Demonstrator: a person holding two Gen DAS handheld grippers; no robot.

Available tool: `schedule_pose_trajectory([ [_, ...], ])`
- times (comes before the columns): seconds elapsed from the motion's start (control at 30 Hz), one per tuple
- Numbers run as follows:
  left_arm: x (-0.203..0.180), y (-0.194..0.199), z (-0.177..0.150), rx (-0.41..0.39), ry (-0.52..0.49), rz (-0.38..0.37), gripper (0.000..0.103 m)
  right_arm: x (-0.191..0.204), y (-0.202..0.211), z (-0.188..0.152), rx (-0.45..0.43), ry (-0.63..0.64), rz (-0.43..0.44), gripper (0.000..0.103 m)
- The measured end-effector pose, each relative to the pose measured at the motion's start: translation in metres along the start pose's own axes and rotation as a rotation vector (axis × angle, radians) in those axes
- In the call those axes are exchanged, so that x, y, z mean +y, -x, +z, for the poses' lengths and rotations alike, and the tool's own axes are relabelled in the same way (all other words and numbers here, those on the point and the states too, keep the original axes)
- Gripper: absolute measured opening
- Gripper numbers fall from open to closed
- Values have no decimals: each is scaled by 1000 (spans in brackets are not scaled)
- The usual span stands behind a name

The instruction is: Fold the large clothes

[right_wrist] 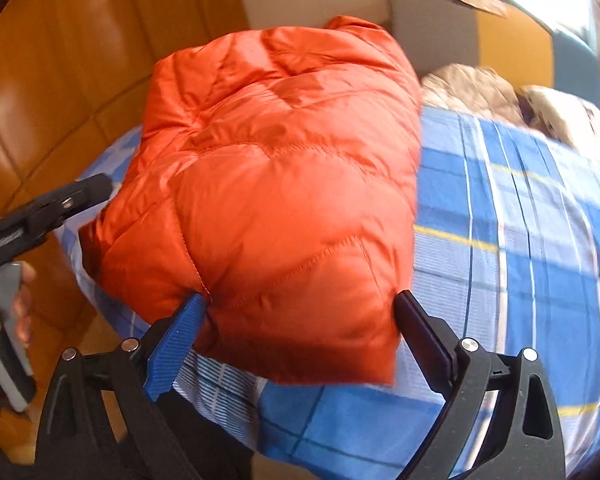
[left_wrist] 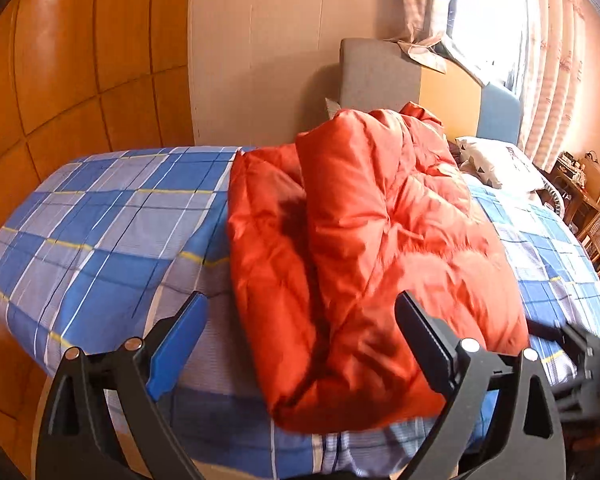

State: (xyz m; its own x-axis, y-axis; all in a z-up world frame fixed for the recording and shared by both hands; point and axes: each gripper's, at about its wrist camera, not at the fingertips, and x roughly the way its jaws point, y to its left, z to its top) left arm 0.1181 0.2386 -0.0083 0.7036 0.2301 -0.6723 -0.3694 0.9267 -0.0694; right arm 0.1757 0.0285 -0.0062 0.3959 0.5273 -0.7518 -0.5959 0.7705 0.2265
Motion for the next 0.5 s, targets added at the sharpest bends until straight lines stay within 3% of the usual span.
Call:
schedule_pose_trajectory([
  [0.1,-3,-10,7,0,-11,-7,96,-10,6,-4,-14,-53,50,95],
  [0.23,-6,-23,10,13,-20,-10,96,-41,12,9,-20,-182,183,100],
  [0.37,-3,-37,11,32,-27,-21,96,-61,1,26,-9,-241,206,100],
  [0.5,3,-48,12,42,-58,-84,98,-75,-25,41,31,-291,273,100],
])
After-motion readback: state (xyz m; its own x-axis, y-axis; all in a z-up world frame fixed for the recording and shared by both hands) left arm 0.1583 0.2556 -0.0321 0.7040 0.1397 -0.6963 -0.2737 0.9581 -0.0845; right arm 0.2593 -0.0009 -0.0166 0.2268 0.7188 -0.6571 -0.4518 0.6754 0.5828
